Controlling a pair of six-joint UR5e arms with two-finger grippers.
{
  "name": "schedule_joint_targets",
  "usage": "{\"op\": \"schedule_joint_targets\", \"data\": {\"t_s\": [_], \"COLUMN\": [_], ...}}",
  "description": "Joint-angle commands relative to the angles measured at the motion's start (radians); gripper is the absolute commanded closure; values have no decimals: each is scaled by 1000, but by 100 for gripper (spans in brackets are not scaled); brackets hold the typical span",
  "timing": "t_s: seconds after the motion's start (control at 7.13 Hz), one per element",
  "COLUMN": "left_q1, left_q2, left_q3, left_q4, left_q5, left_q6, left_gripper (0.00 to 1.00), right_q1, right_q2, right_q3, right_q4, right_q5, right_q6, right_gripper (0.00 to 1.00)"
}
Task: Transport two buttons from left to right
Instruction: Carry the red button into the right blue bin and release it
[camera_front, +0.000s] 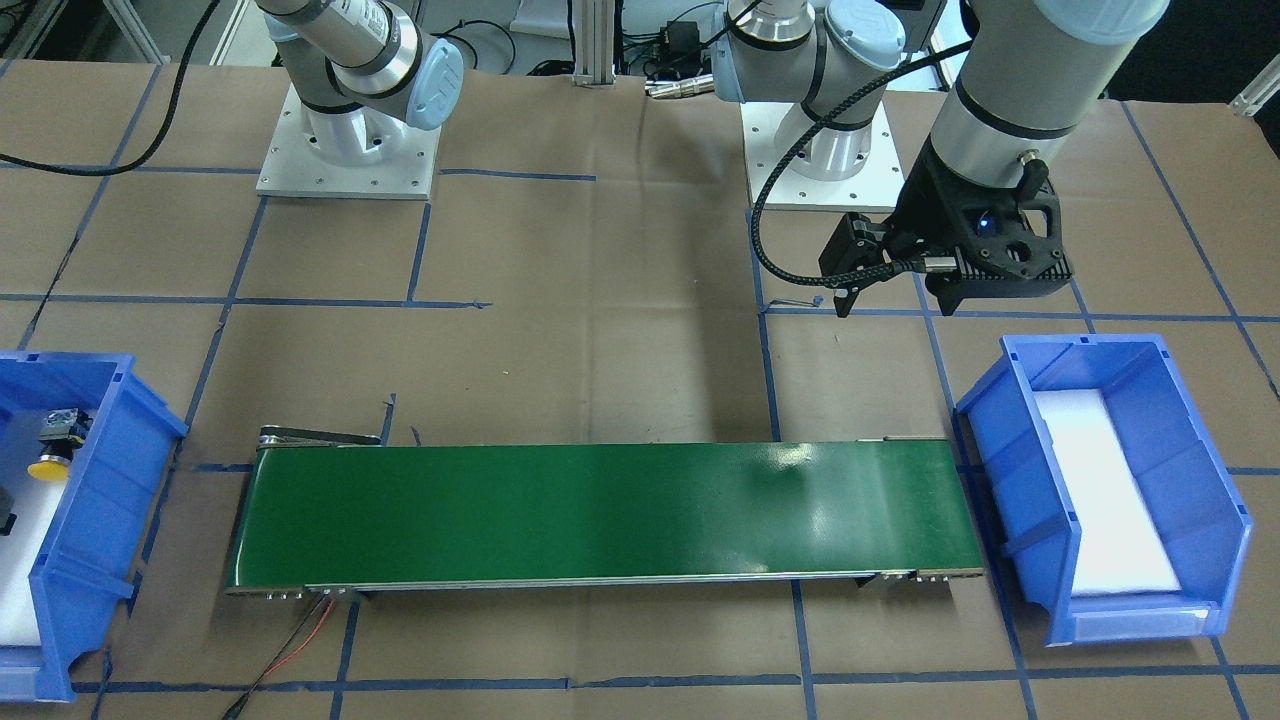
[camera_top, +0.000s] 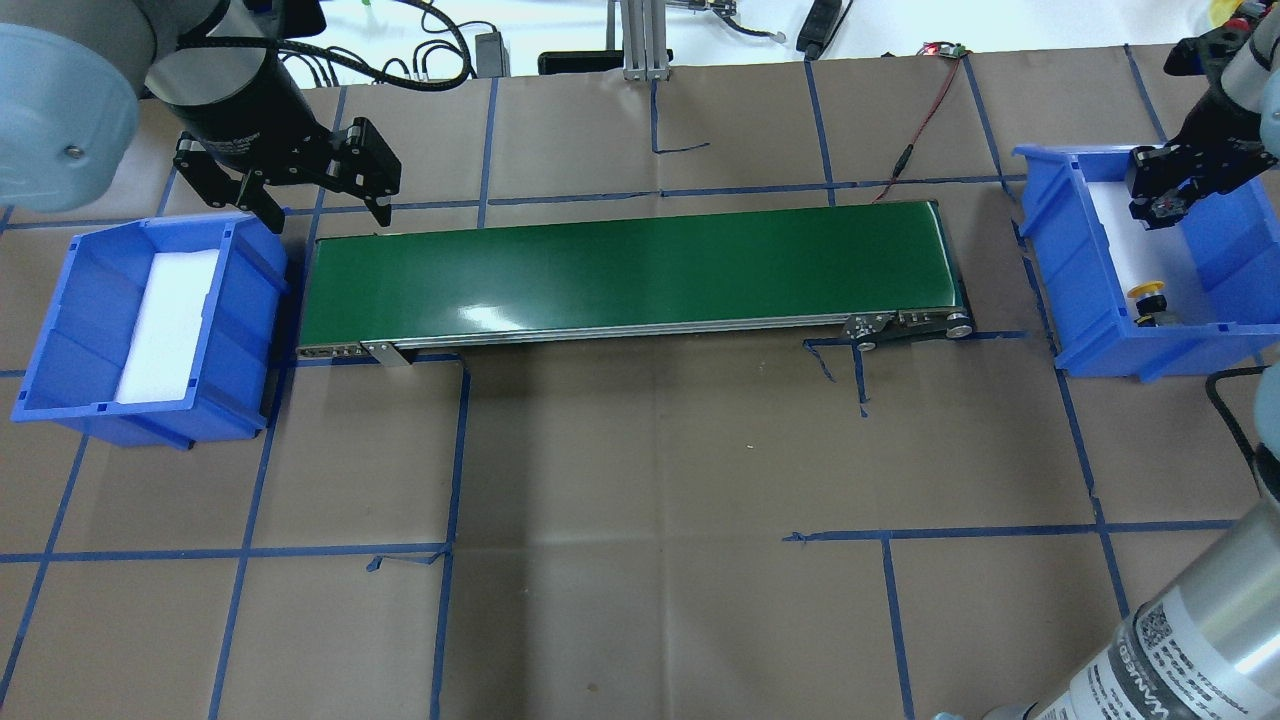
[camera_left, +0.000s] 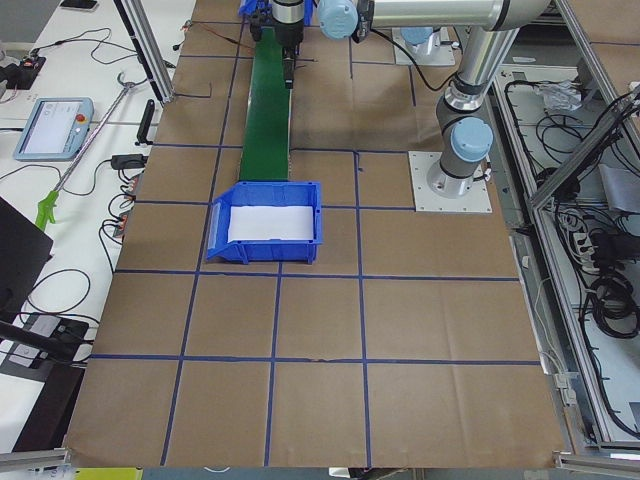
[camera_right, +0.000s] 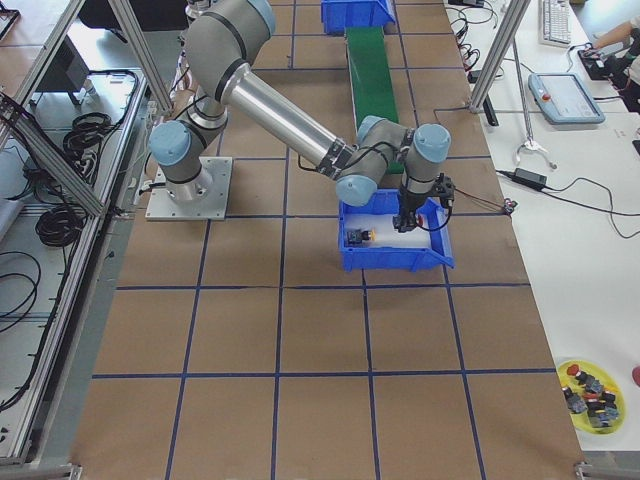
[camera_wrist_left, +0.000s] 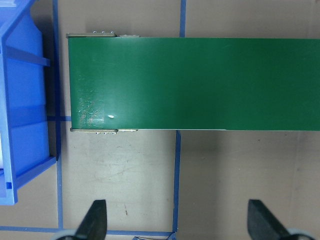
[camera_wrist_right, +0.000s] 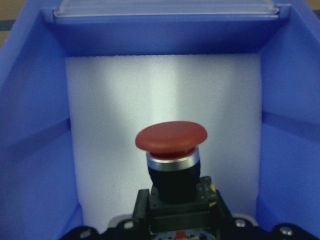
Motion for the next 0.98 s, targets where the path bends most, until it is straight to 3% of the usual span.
{"op": "schedule_joint_targets", "data": {"t_s": [0.0, 0.42, 0.56, 0.7, 0.84], "left_q1": [0, 0, 0, 0, 0], "left_q2": [0, 0, 0, 0, 0], "left_q3": [0, 0, 0, 0, 0], "left_q4": [0, 1, 0, 0, 0], "left_q5": [0, 0, 0, 0, 0], "left_q6": [-1, 0, 0, 0, 0], "left_gripper": [0, 0, 0, 0, 0], "right_q1": [0, 0, 0, 0, 2], "right_q2": [34, 72, 74, 74, 74], "right_q3": [16, 7, 9, 6, 6], "right_q4": [-37, -37, -37, -37, -37], "right_q5": [-2, 0, 1, 3, 3], "right_q6": [0, 9, 9, 9, 10], "right_gripper": [95, 92, 72, 39, 19]}}
